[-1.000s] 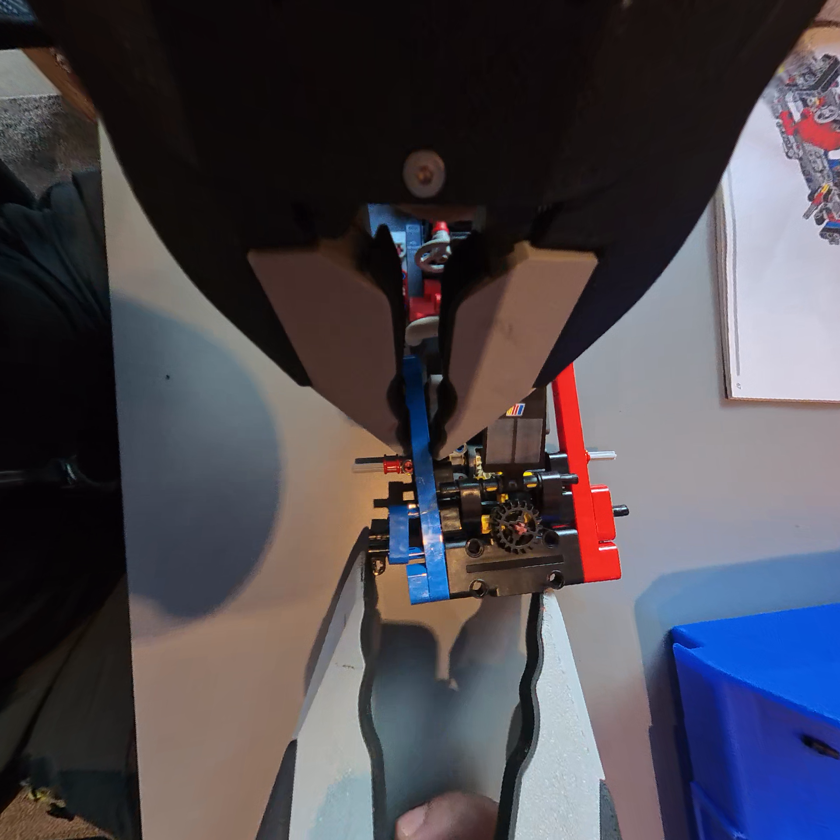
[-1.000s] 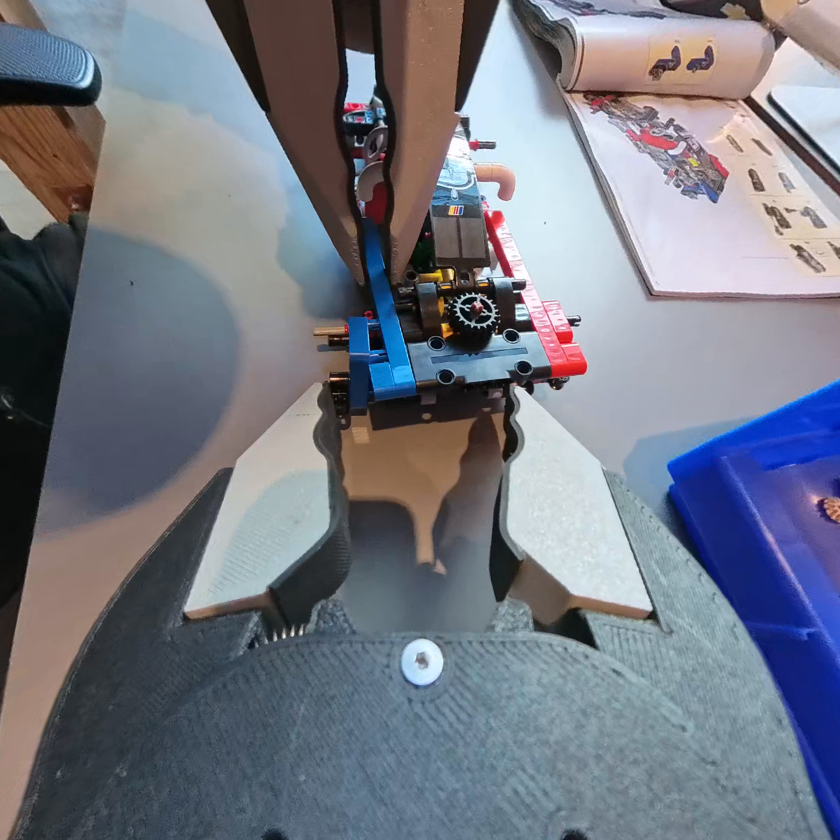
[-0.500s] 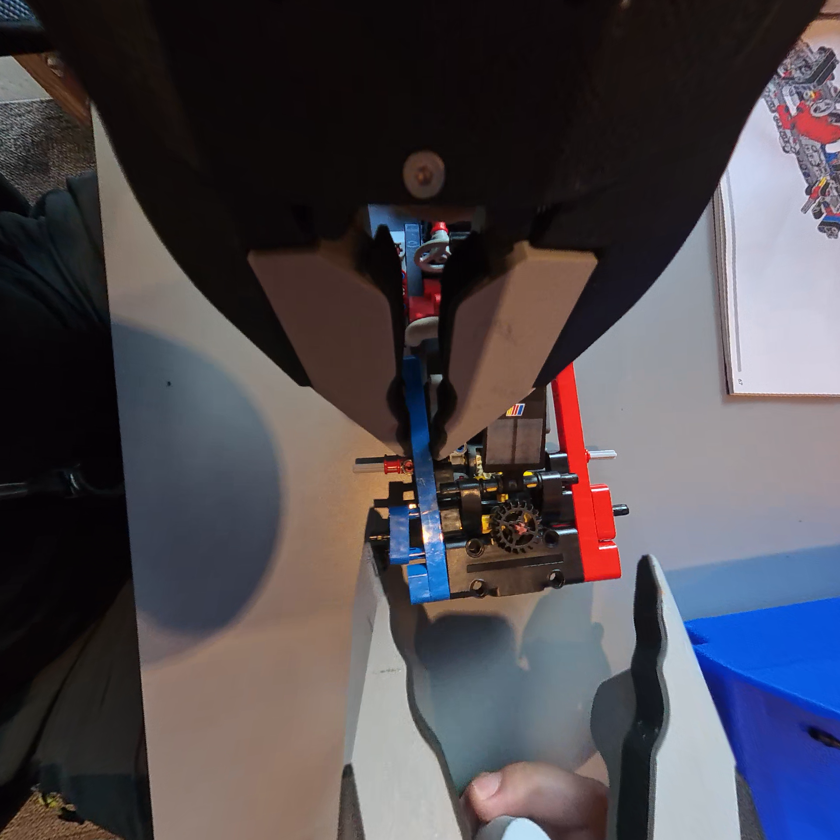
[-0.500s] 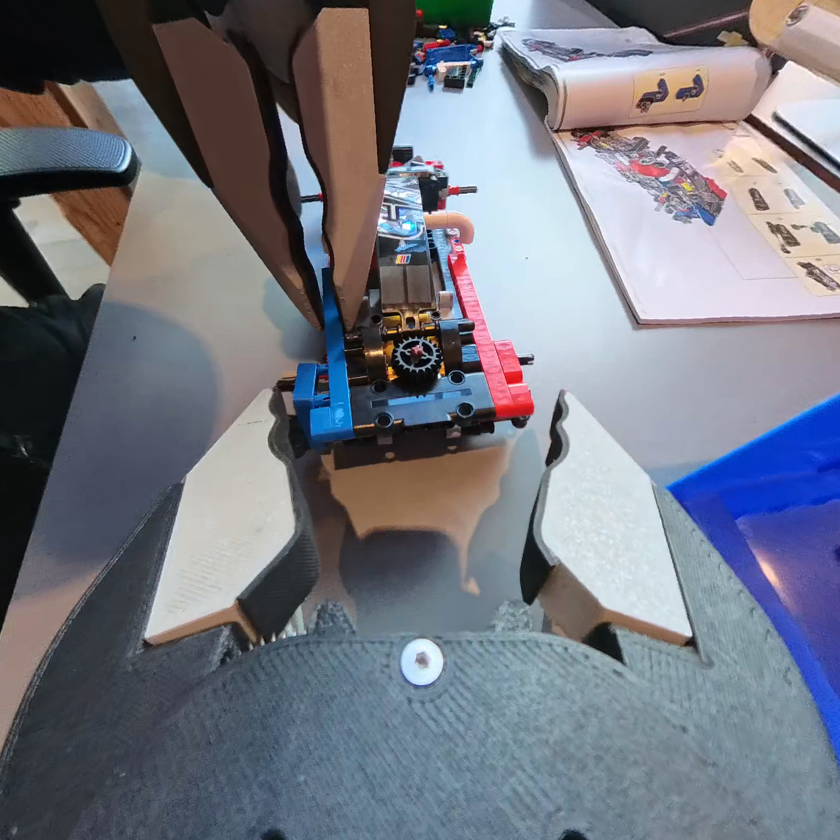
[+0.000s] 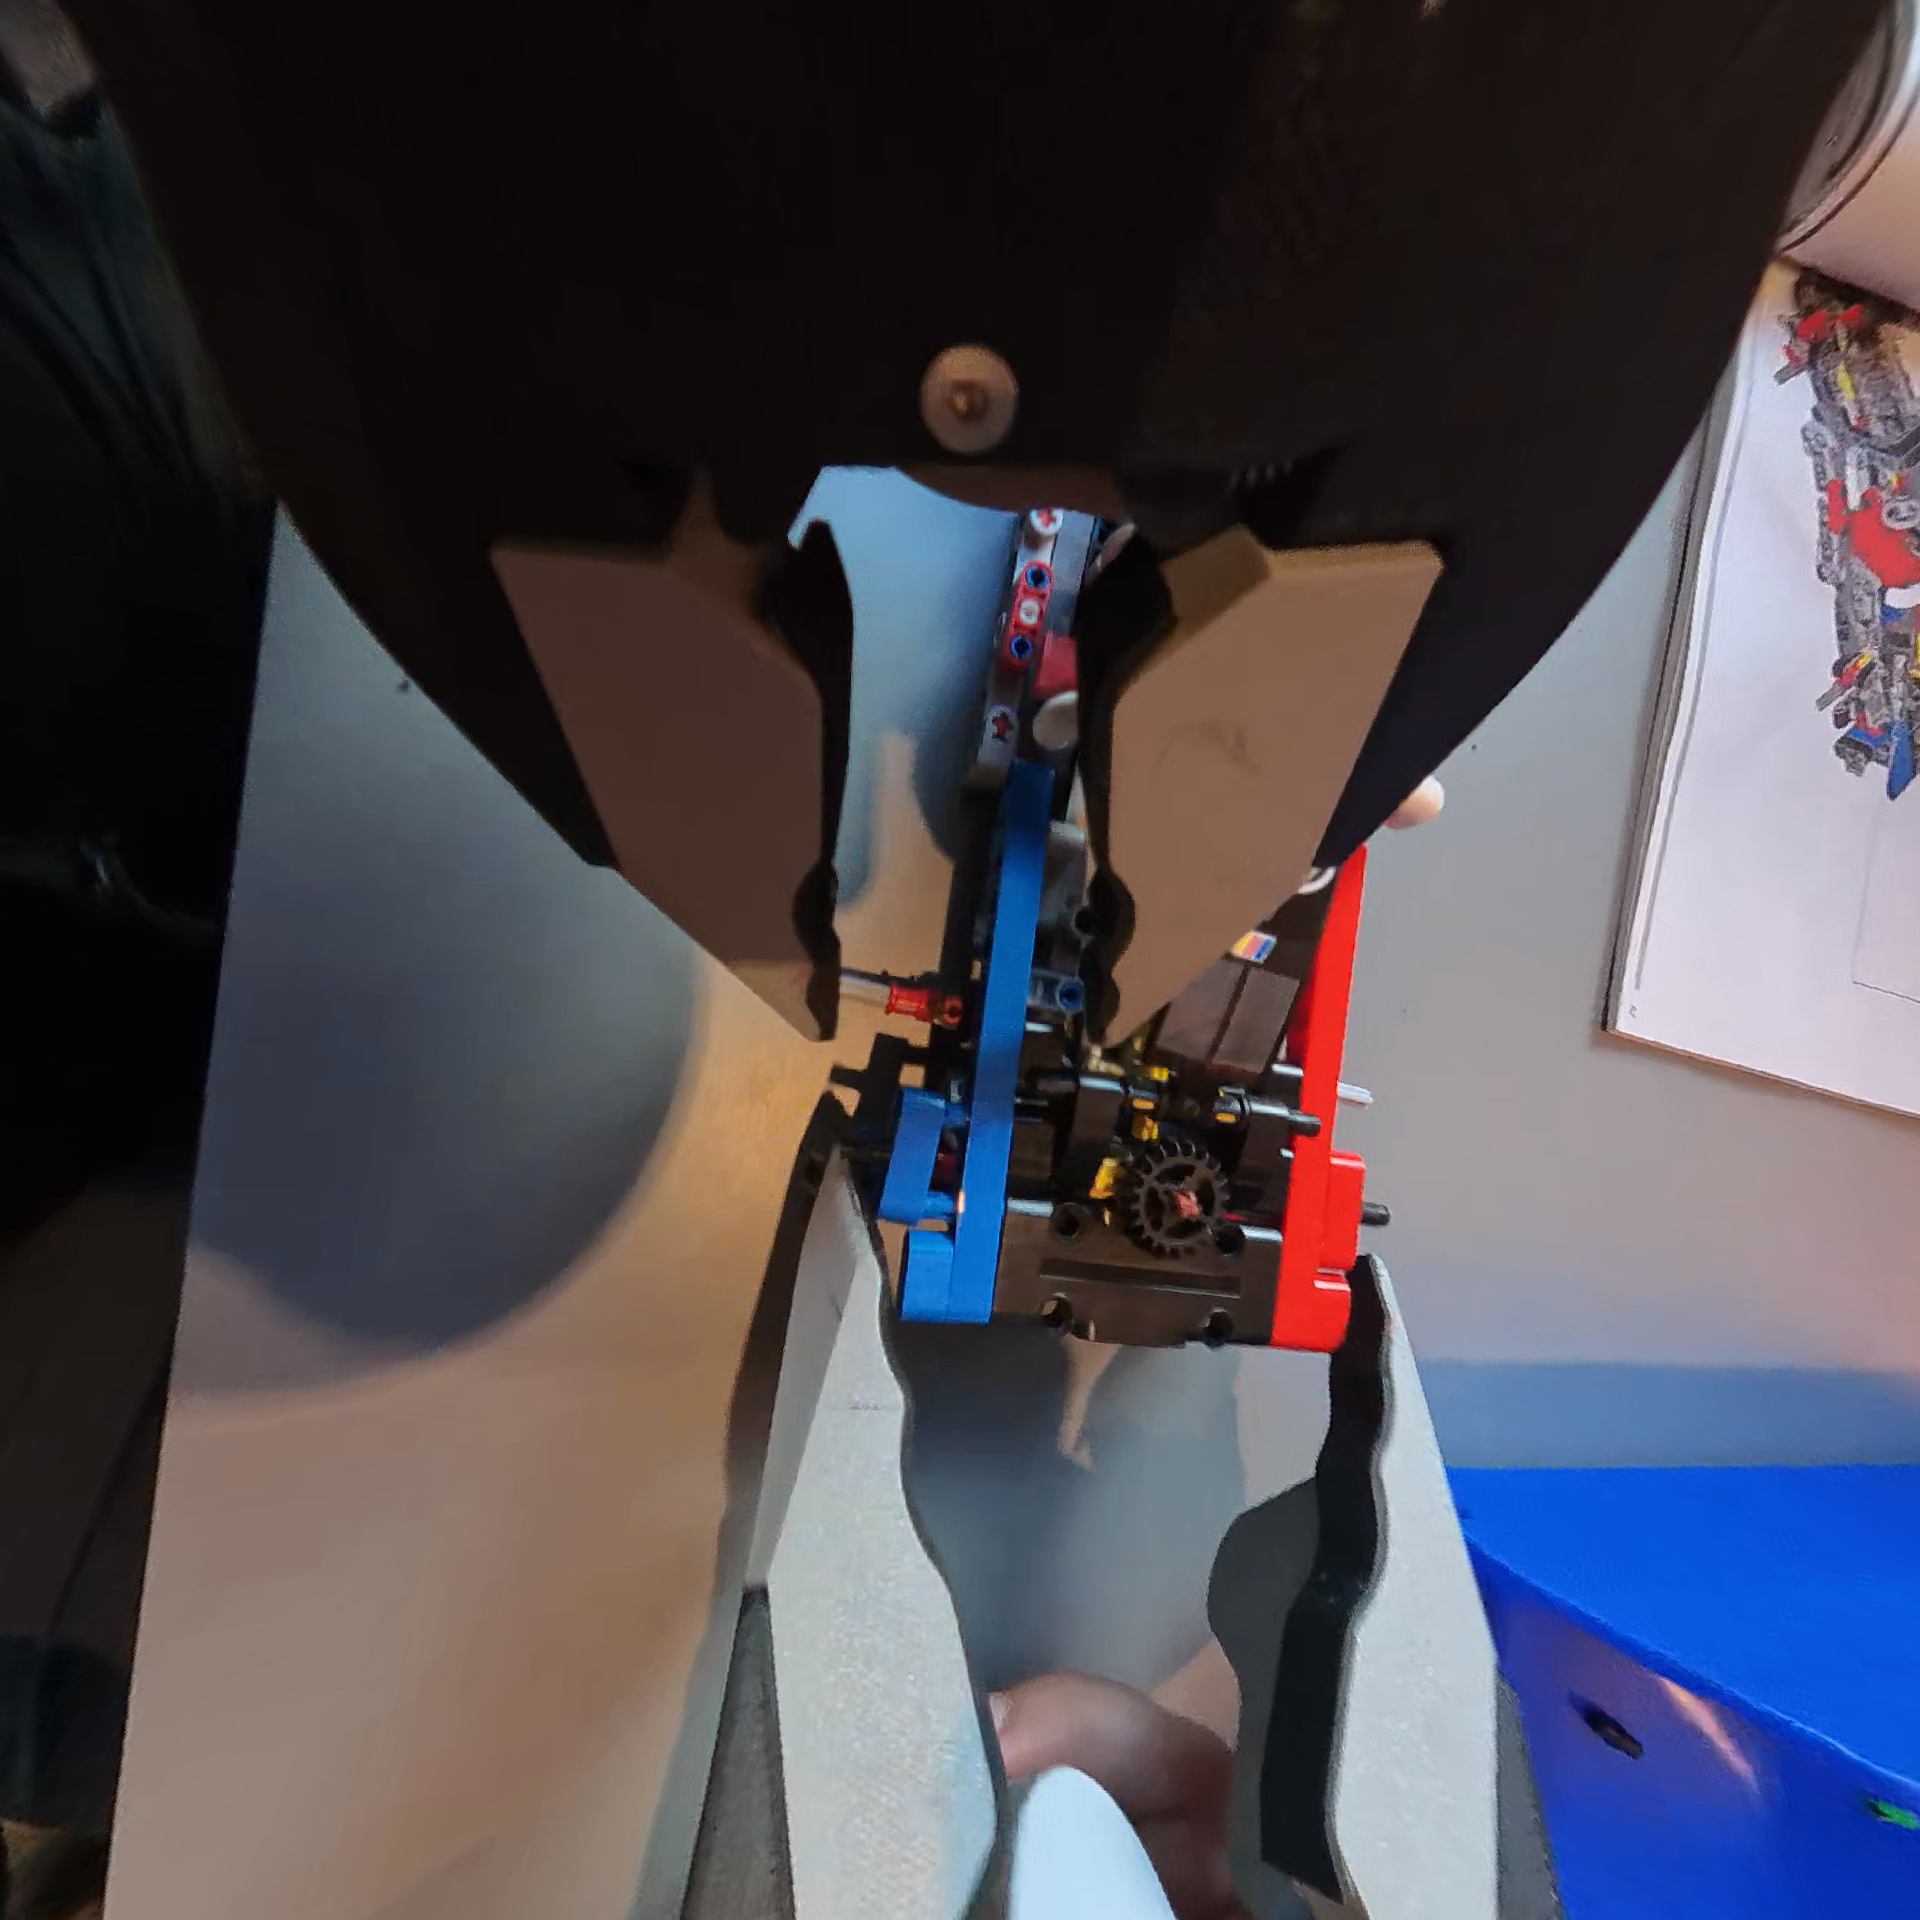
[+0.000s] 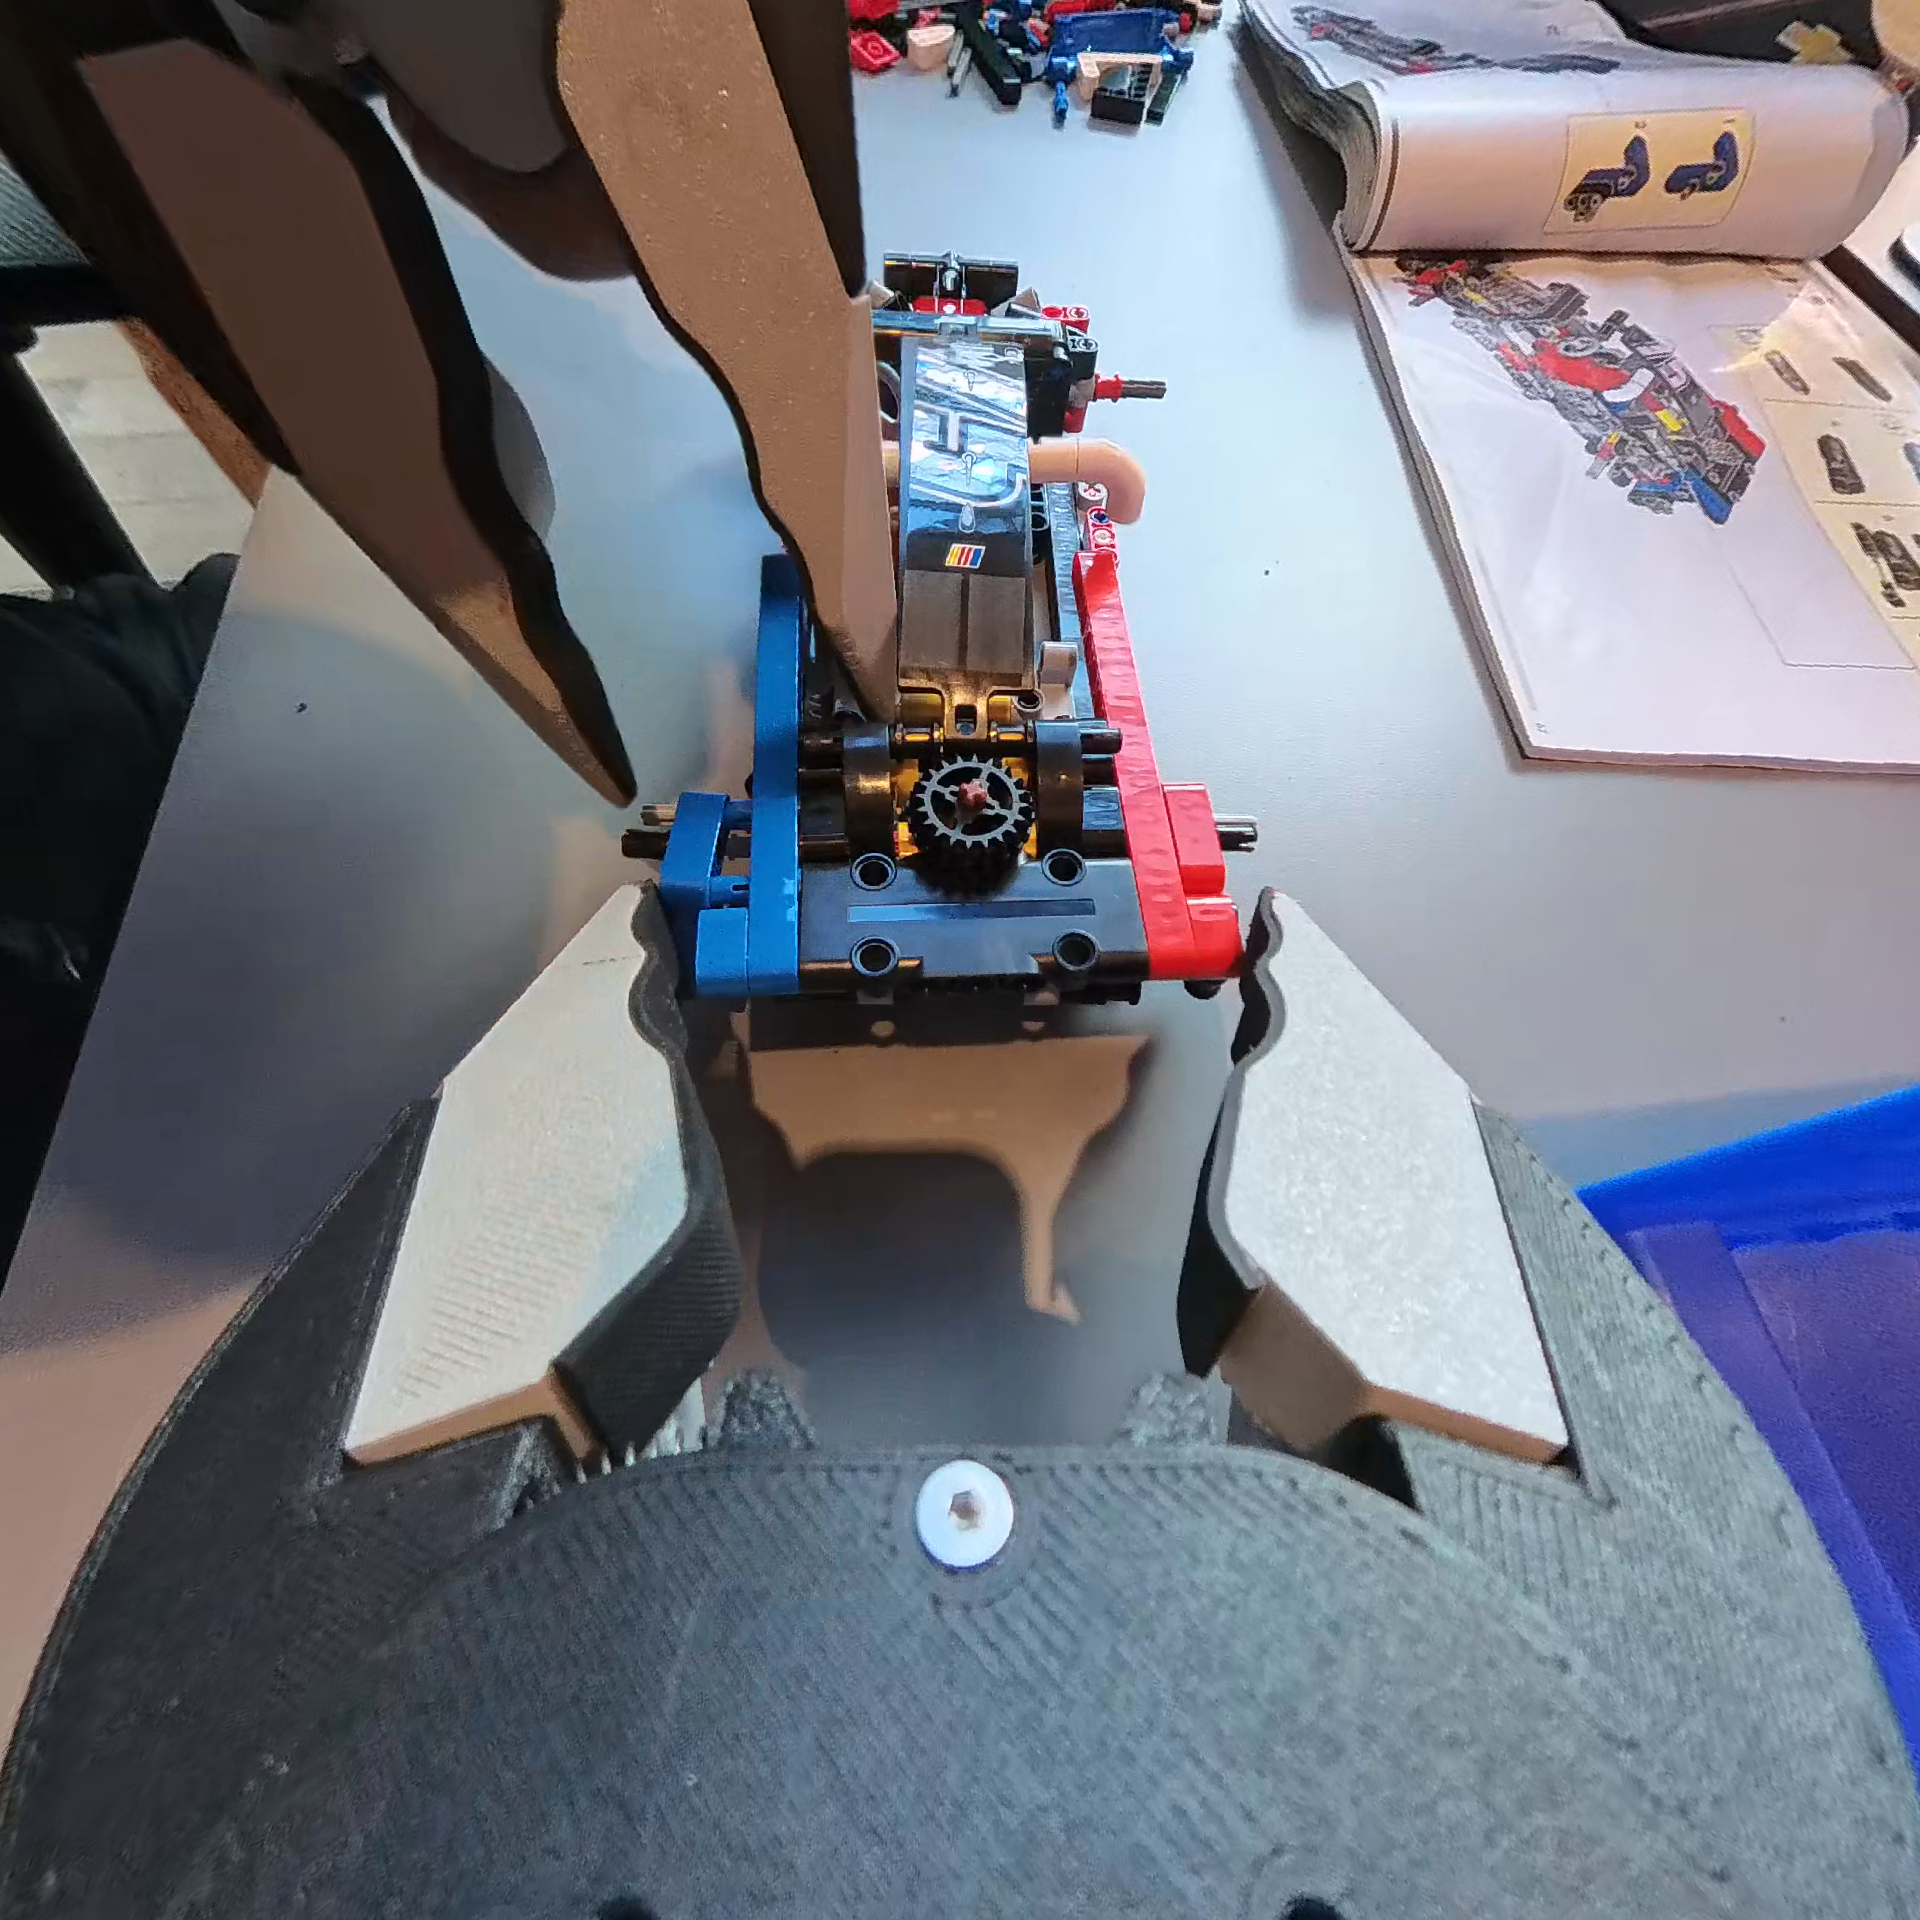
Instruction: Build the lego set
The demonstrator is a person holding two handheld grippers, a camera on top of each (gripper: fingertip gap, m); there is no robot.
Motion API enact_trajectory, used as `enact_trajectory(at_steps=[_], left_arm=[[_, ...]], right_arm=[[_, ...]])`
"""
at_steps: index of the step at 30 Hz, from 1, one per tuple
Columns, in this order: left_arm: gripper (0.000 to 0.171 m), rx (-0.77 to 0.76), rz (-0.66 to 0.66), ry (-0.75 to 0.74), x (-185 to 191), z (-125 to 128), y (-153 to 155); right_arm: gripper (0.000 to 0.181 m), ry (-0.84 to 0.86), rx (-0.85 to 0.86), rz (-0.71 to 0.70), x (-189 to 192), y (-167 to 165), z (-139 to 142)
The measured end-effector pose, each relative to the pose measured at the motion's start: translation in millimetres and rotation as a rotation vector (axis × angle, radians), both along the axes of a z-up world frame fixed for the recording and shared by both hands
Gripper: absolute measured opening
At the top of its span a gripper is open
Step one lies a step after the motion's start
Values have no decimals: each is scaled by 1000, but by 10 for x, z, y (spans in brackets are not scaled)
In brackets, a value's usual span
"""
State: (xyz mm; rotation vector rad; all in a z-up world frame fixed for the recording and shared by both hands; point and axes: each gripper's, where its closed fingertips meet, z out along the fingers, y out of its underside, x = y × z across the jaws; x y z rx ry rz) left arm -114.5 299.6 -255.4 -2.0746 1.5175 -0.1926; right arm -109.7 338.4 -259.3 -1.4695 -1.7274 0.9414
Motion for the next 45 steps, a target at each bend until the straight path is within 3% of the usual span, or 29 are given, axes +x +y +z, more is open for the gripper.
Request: enact_trajectory(at_steps=[4,8,12,16,22,45], left_arm=[[20,17,77,-3,21,24,120],[39,5,91,8,57,-35,17],[42,-58,114,-67,62,-57,-49],[32,-63,120,-78,39,-61,-6],[34,-60,105,-102,55,-68,-5],[34,-9,134,-56,62,-149,18]], right_arm=[[106,1,-11,-8,10,8,4],[104,13,-43,-3,32,-39,28],[98,14,-77,6,50,-87,46],[103,-35,-51,-50,36,-96,21],[105,-58,-46,-129,36,-95,9],[104,-38,-25,-112,44,-103,-1]])
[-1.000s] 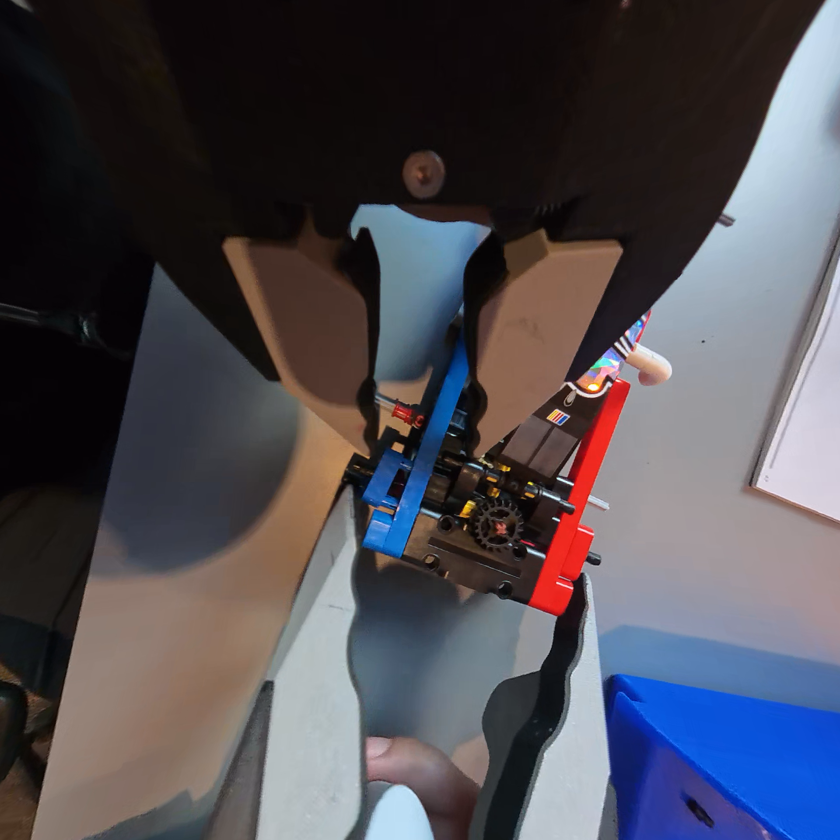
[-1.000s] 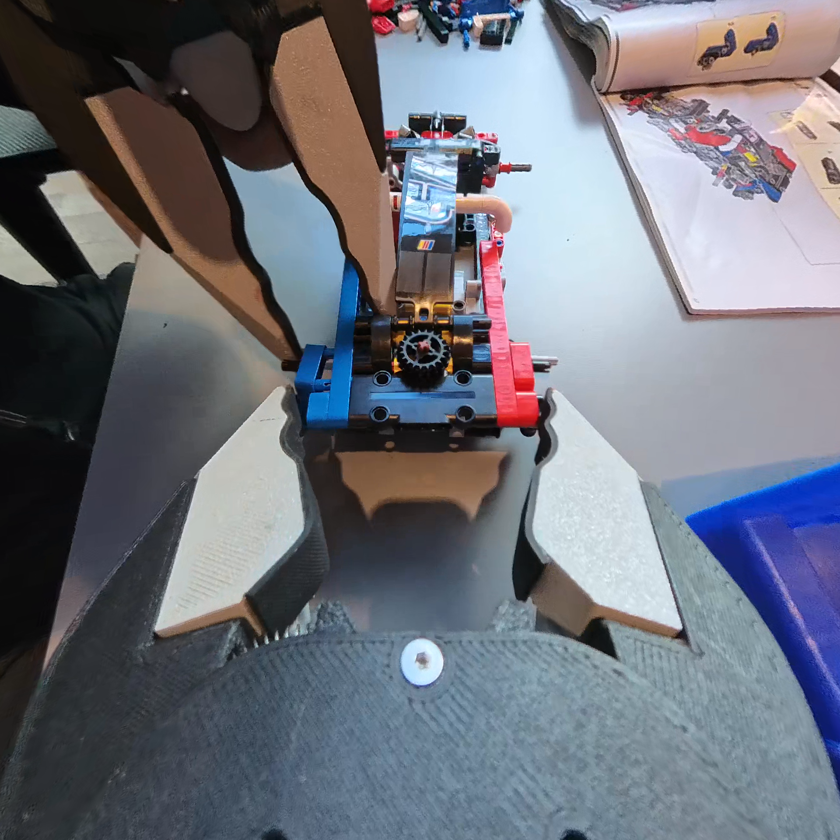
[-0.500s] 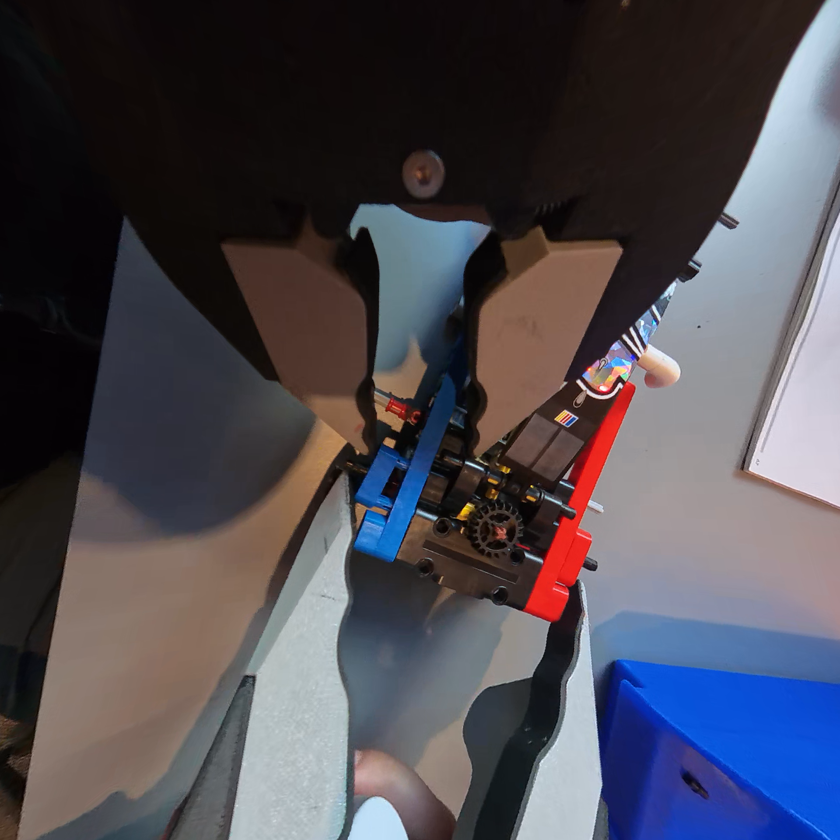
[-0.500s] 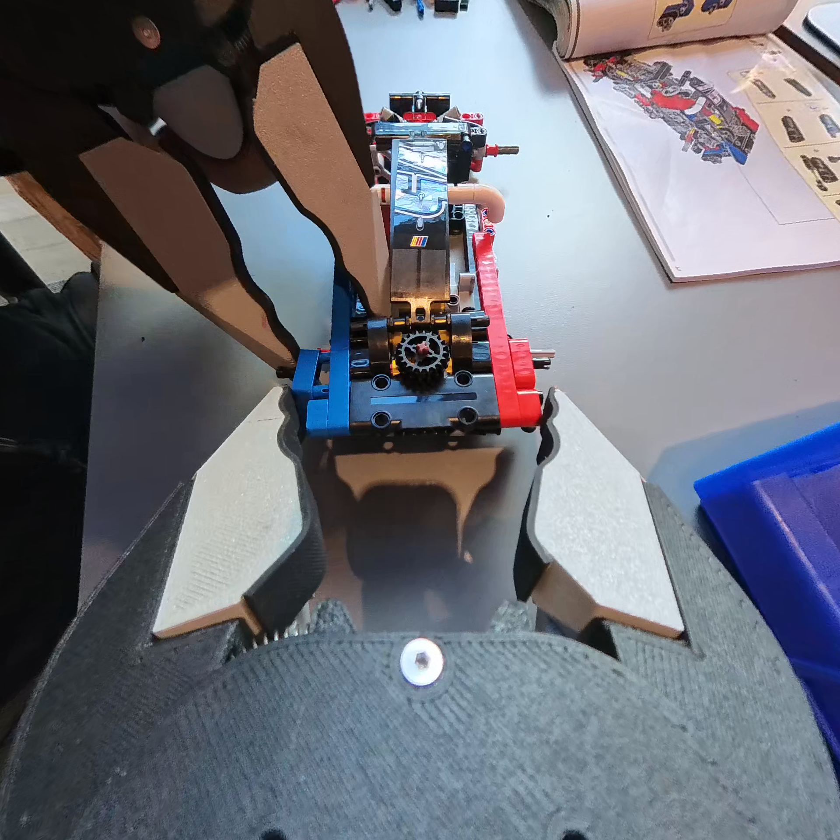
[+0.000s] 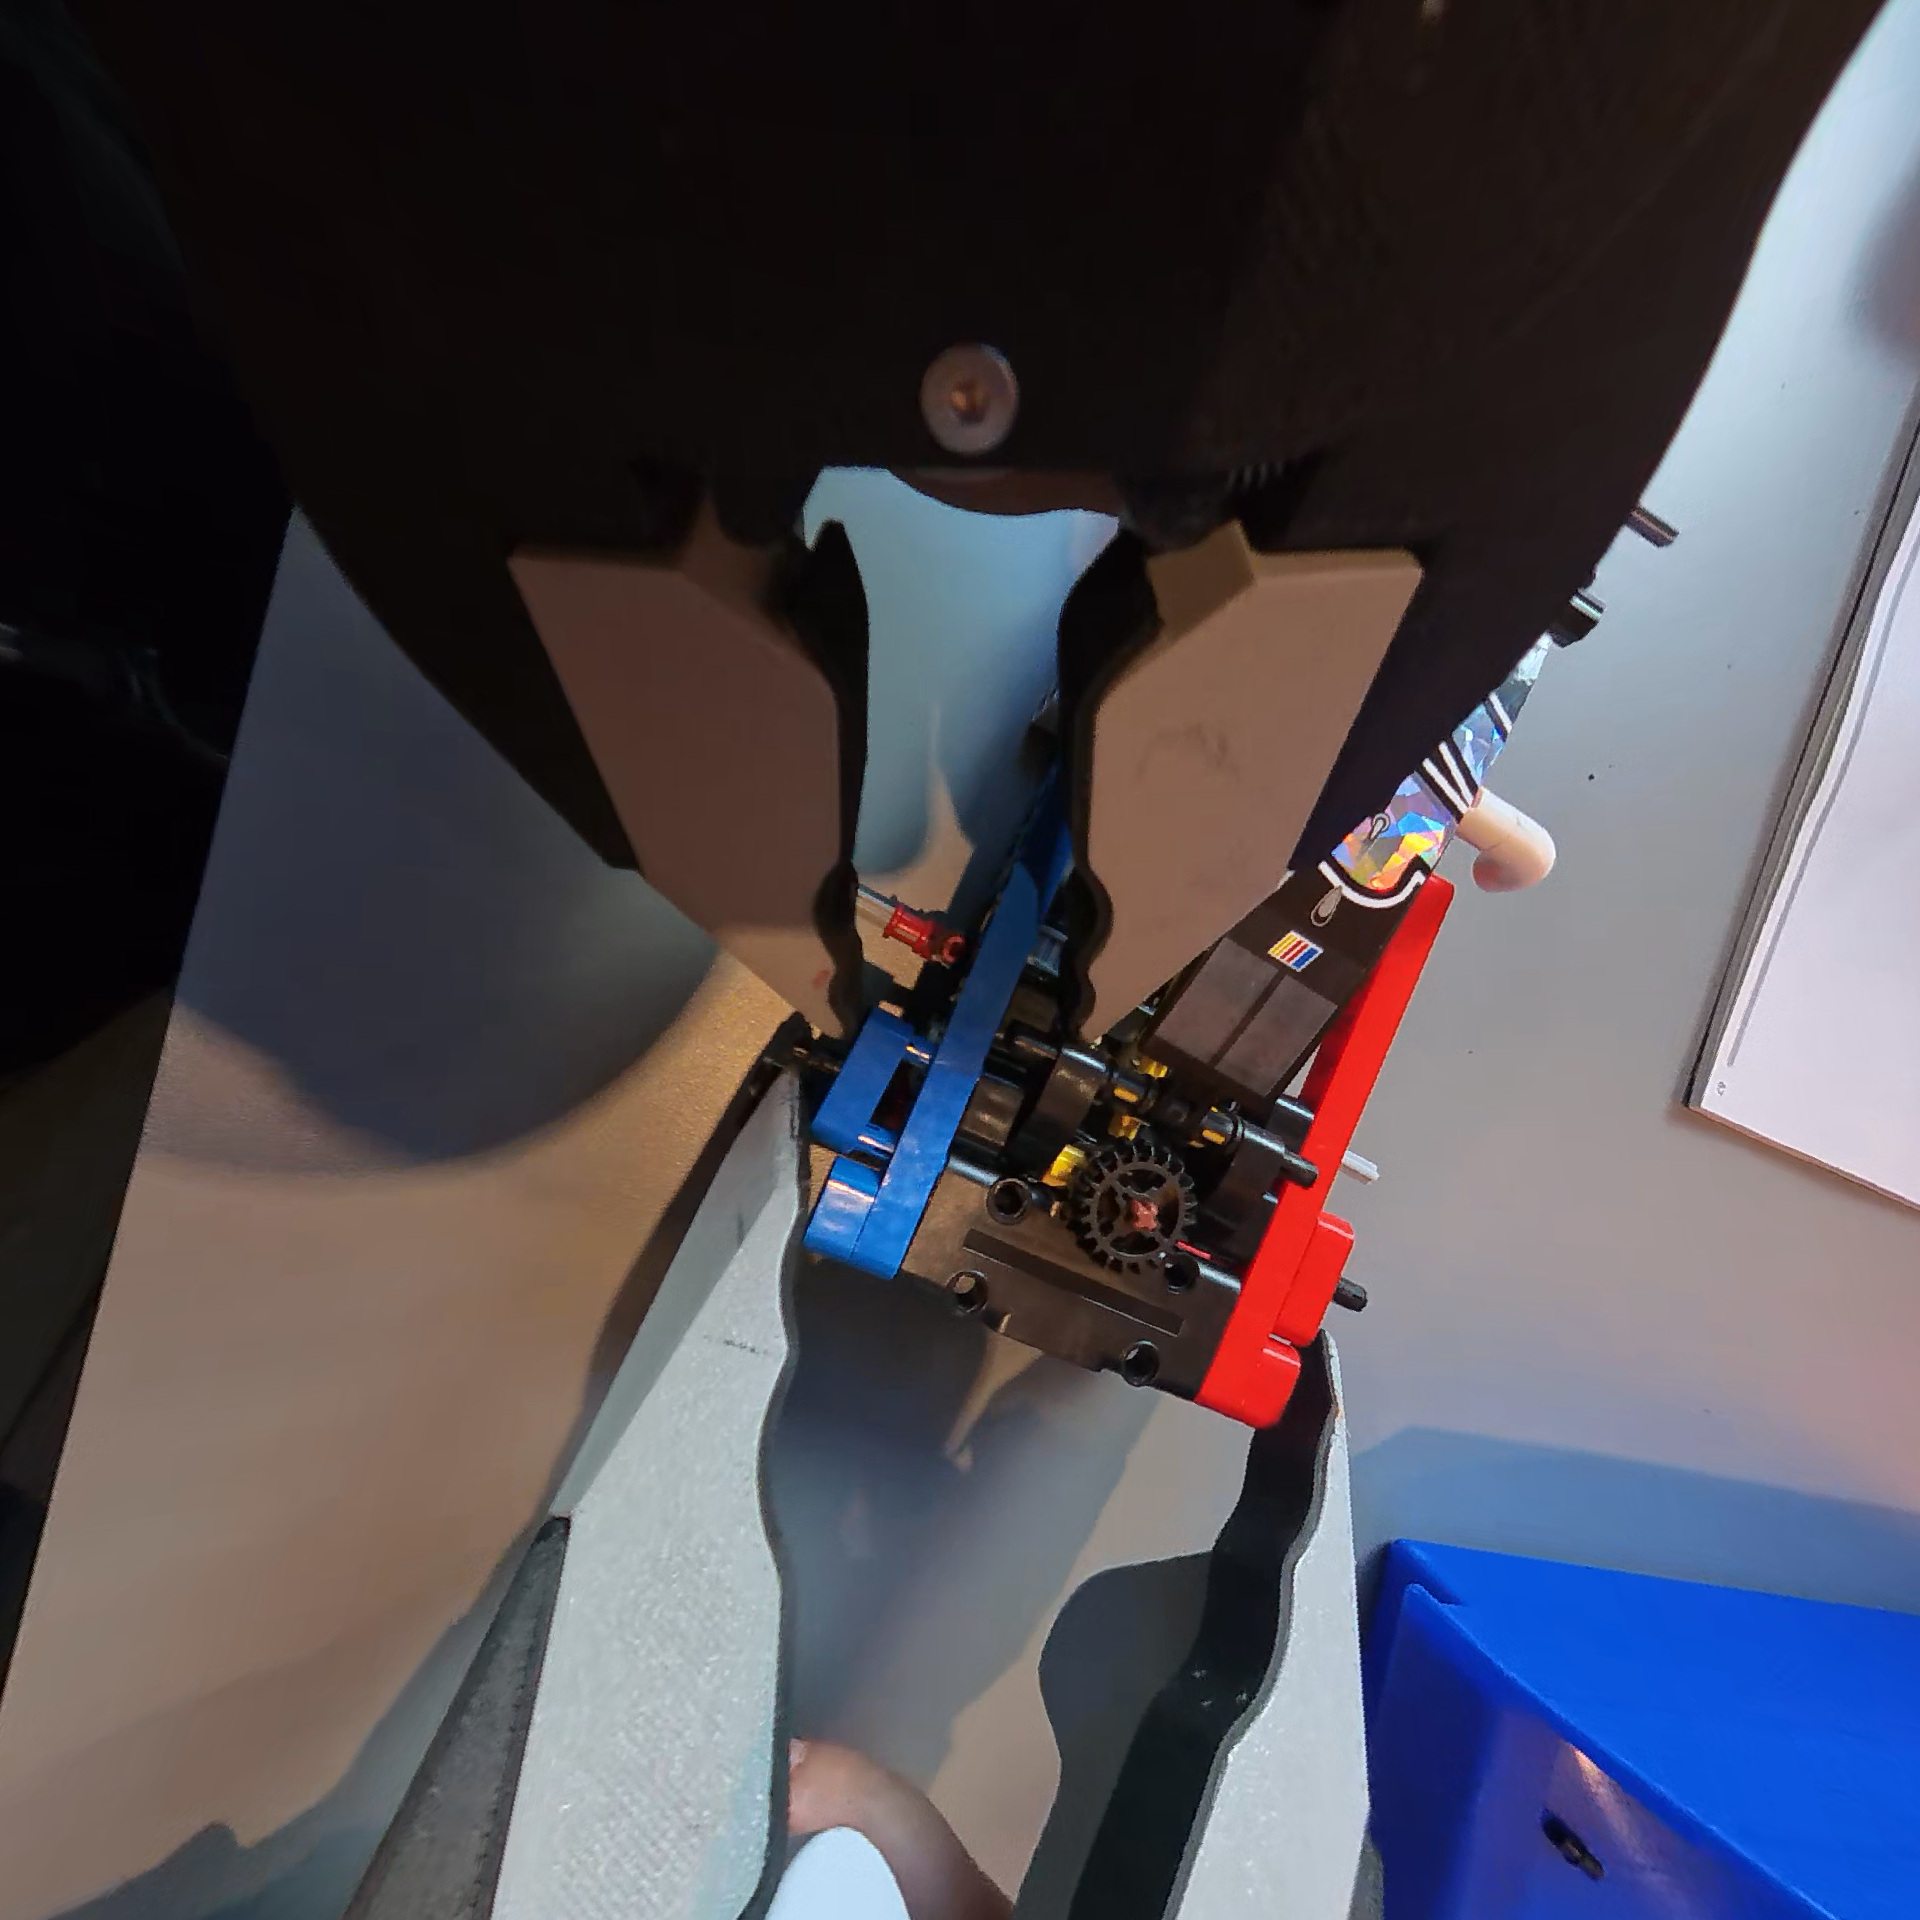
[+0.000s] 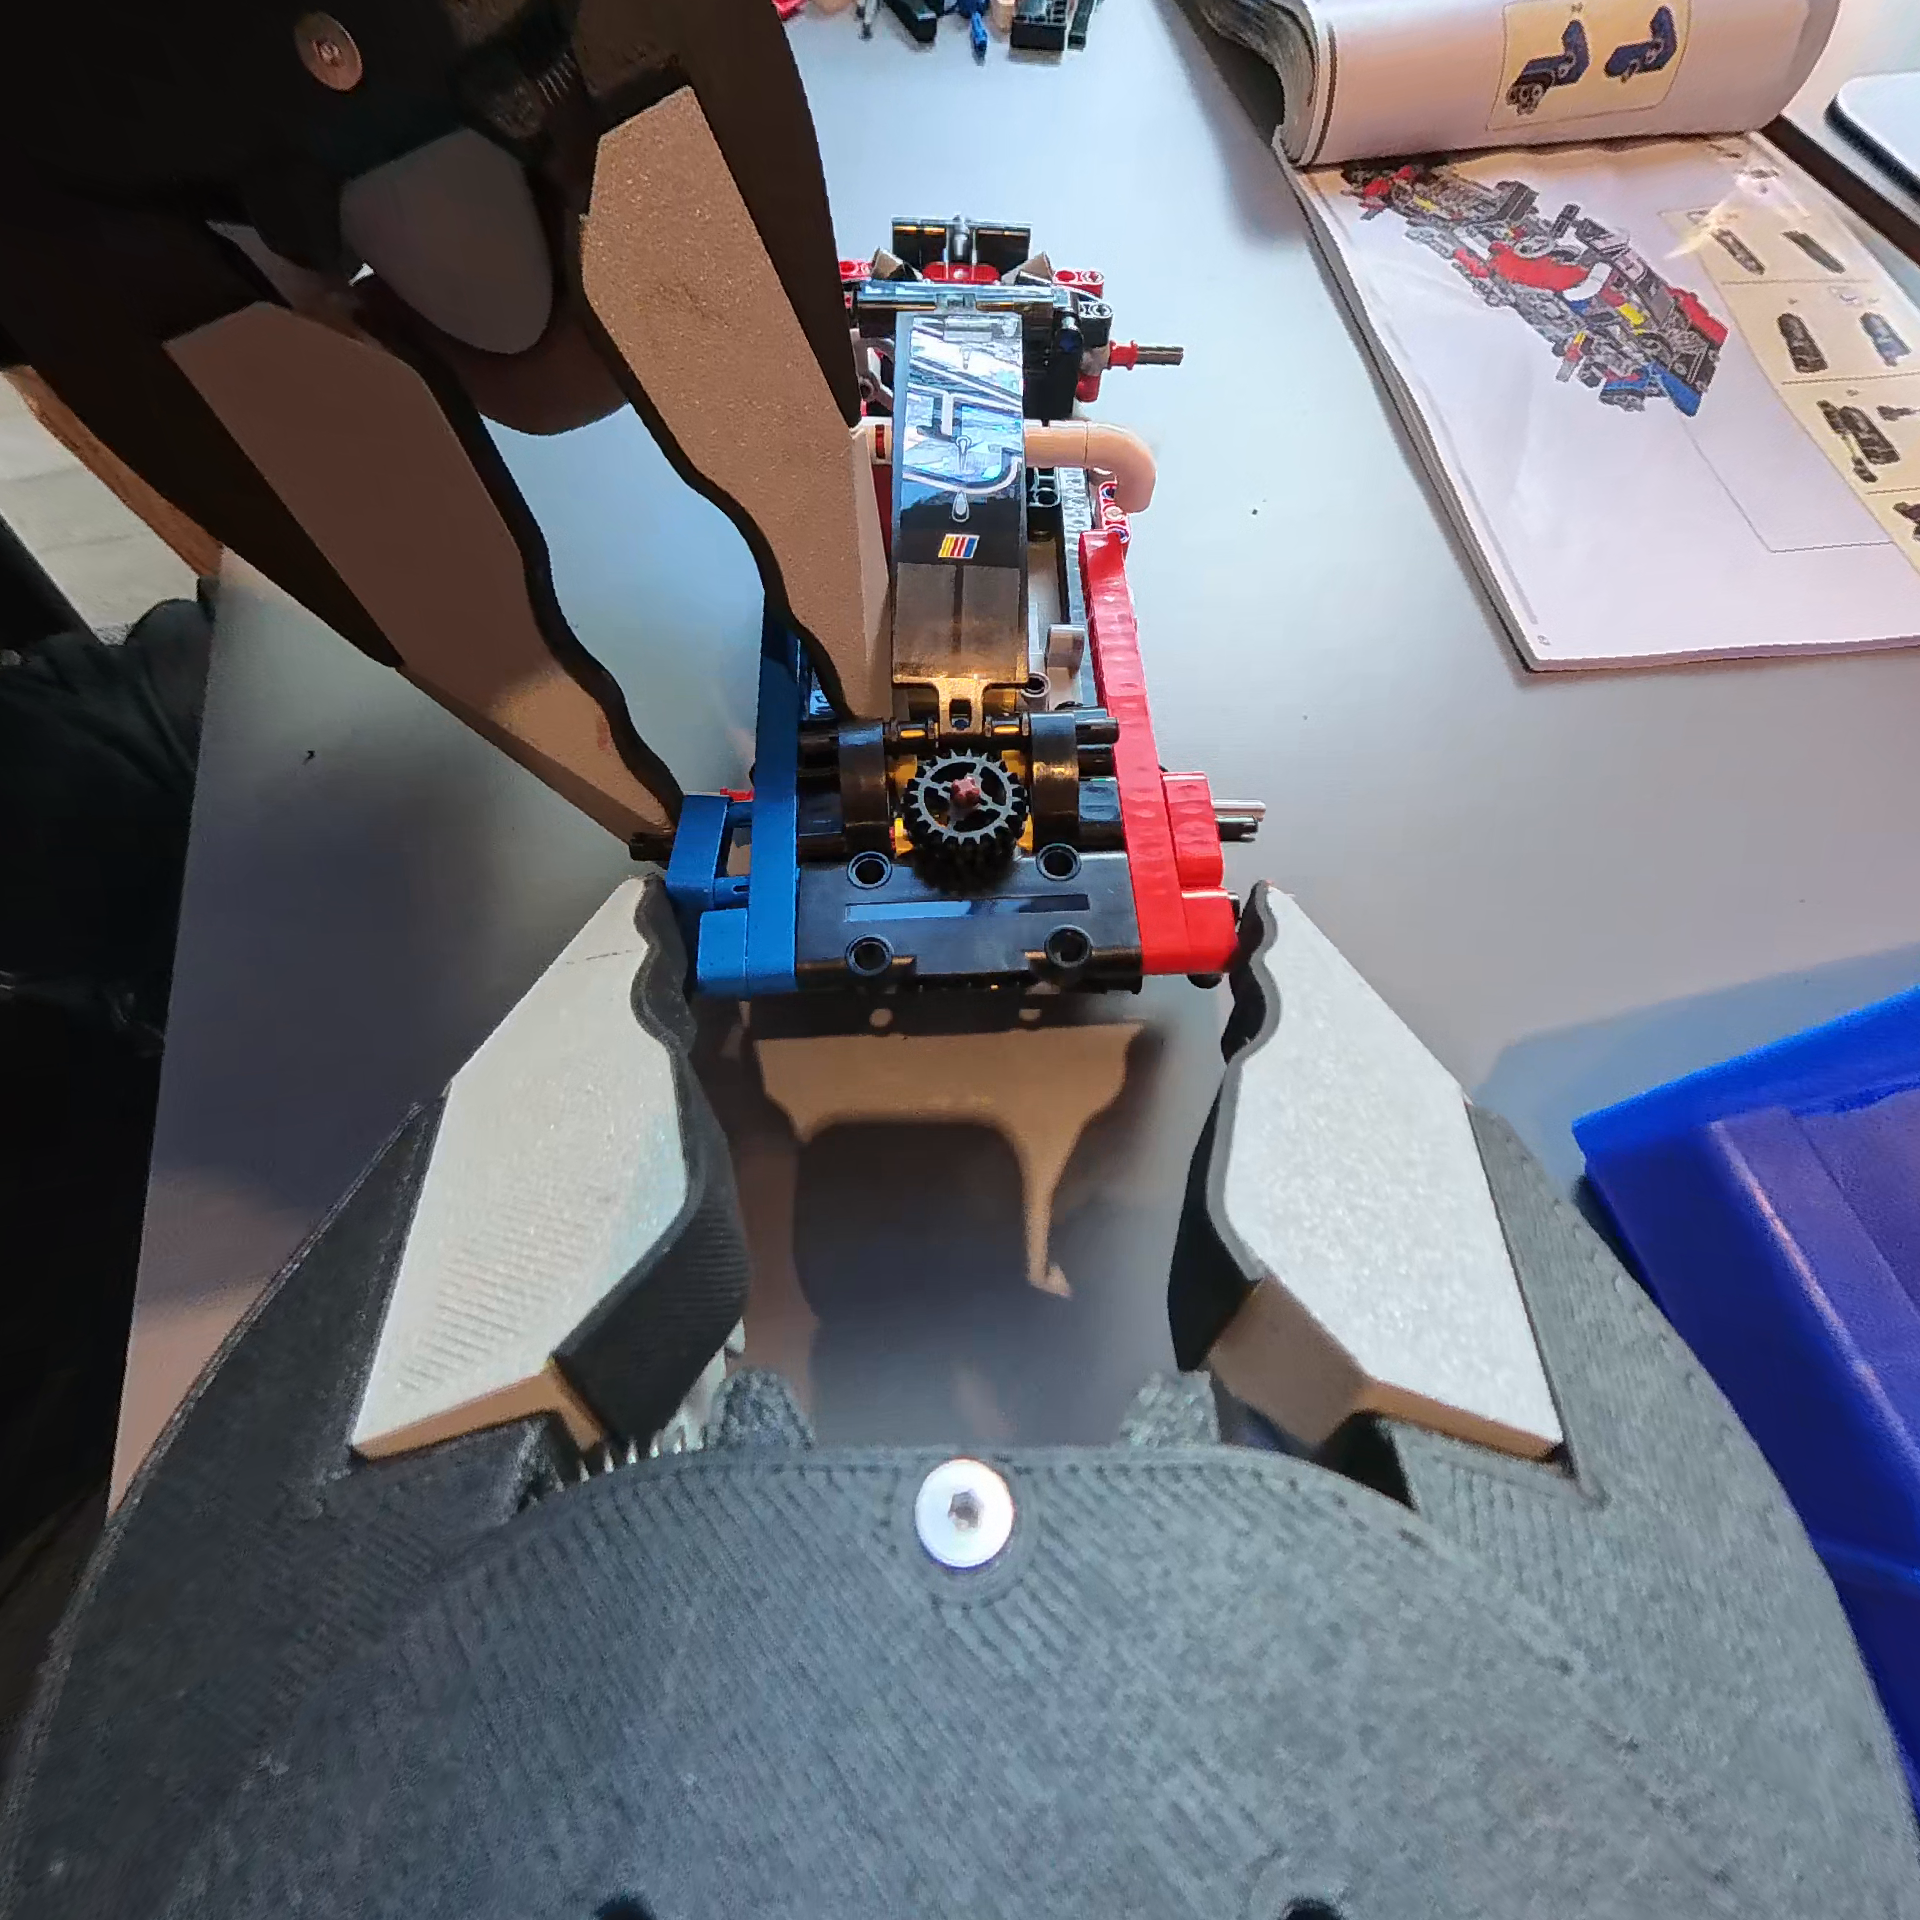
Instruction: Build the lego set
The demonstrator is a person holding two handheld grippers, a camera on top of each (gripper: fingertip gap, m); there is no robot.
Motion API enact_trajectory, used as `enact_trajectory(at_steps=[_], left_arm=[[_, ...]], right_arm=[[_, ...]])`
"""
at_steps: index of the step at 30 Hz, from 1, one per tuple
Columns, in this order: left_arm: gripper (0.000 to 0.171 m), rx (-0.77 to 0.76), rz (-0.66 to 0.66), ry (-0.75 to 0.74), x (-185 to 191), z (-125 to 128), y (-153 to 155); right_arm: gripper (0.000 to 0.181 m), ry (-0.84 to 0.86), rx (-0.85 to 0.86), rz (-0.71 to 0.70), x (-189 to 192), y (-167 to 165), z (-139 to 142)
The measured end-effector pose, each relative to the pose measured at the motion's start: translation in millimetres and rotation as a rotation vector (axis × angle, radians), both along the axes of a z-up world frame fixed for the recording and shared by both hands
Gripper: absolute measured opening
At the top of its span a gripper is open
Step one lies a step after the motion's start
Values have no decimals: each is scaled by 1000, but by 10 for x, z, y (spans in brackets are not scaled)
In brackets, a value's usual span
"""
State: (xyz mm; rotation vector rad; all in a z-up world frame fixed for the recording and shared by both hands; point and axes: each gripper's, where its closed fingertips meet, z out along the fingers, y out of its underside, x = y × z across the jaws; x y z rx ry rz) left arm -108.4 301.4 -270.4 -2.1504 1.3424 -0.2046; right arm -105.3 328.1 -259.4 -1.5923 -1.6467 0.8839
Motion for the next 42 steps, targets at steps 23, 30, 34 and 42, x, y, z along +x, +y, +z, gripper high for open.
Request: enact_trajectory(at_steps=[23,30,34,42], left_arm=[[35,-26,3,-45,-18,4,16],[32,0,-57,-4,-91,-10,4],[53,83,-29,86,-263,63,-38],[41,243,128,-27,-443,224,-338]], right_arm=[[104,34,-36,-18,-53,-5,29],[121,-17,-138,-39,137,-151,-48],[114,-73,-75,-91,335,-210,-149],[87,-25,41,-152,428,-213,-88]])
